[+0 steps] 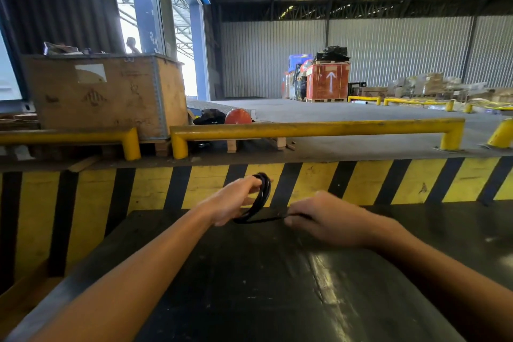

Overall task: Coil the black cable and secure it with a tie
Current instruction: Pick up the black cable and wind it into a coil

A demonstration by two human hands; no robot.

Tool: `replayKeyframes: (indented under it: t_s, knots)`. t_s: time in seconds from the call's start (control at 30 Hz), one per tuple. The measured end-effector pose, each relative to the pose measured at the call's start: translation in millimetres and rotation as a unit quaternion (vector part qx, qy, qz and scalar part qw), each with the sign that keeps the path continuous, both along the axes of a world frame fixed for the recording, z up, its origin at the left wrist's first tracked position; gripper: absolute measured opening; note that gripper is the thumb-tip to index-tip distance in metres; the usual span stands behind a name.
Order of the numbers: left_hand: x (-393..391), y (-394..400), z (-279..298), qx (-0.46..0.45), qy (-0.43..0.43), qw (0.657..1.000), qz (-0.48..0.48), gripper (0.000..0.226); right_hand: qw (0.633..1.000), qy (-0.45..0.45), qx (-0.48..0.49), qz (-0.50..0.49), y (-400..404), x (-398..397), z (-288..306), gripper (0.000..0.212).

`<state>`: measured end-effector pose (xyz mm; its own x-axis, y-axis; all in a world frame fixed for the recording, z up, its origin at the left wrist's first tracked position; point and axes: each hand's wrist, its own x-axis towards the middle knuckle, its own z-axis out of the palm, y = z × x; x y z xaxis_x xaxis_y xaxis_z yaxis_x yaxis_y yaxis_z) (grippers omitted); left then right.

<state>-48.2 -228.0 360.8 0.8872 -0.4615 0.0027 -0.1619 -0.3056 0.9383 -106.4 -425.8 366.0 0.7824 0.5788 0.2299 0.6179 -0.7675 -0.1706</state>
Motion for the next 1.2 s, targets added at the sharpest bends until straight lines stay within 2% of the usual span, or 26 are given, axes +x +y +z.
replayKeyframes:
  t_s: [0.13, 0.23, 0.3, 0.4, 0.47, 0.57, 0.6, 0.7, 0.77, 0.87, 1.0, 1.07, 1.2]
  knots:
    - [-12.7, -5.3, -4.1, 0.067, 0.046, 0.993, -0.088, 0.036, 0.998, -0.058, 0.008, 0.012, -14.4, 6.0, 22.8, 0.030]
    - [-16.7, -11.5, -2.6, 0.079, 0.079, 0.980, -0.165, 0.057, 0.995, -0.071, 0.066, 0.004, -21.4, 11.9, 22.2, 0.024]
    - [-19.7, -15.0, 0.9, 0.057, 0.112, 0.967, -0.220, 0.067, 0.990, -0.047, 0.136, -0.006, -24.4, 16.1, 15.9, 0.020]
    - [-26.6, -19.6, 8.4, 0.005, 0.147, 0.944, -0.295, 0.072, 0.963, 0.053, 0.264, -0.013, -23.8, 17.8, 0.5, 0.024]
    - [-30.5, -22.6, 12.1, -0.033, 0.158, 0.932, -0.324, 0.070, 0.916, 0.139, 0.377, -0.004, -20.3, 15.7, -12.5, 0.027]
    - [-32.4, -23.7, 14.3, -0.082, 0.157, 0.930, -0.320, 0.064, 0.776, 0.282, 0.564, 0.019, -12.5, 8.0, -23.2, 0.028]
    - [-33.2, -23.1, 15.5, -0.097, 0.158, 0.933, -0.309, 0.061, 0.756, 0.290, 0.586, 0.030, -10.7, 6.2, -24.4, 0.030]
    - [-36.3, -21.3, 18.9, -0.124, 0.123, 0.951, -0.255, 0.036, 0.758, 0.258, 0.599, 0.020, -5.0, 2.2, -25.0, 0.034]
    - [-37.8, -21.5, 20.6, -0.142, 0.103, 0.963, -0.206, 0.028, 0.750, 0.242, 0.616, 0.001, -2.1, 1.0, -24.8, 0.031]
    - [-37.1, -23.5, 20.1, -0.165, 0.102, 0.971, -0.141, 0.028, 0.746, 0.232, 0.624, -0.021, 1.9, -0.6, -27.7, 0.035]
    - [-33.2, -26.5, 19.4, -0.196, 0.088, 0.974, -0.073, 0.034, 0.745, 0.224, 0.628, -0.032, 8.1, -5.1, -30.6, 0.053]
    - [-32.2, -27.5, 20.2, -0.199, 0.069, 0.976, -0.052, 0.035, 0.771, 0.206, 0.602, -0.015, 9.7, -9.7, -29.4, 0.050]
    - [-32.9, -30.5, 19.7, -0.173, 0.016, 0.985, -0.022, 0.042, 0.868, 0.073, 0.491, -0.013, 8.5, -16.1, -22.7, 0.026]
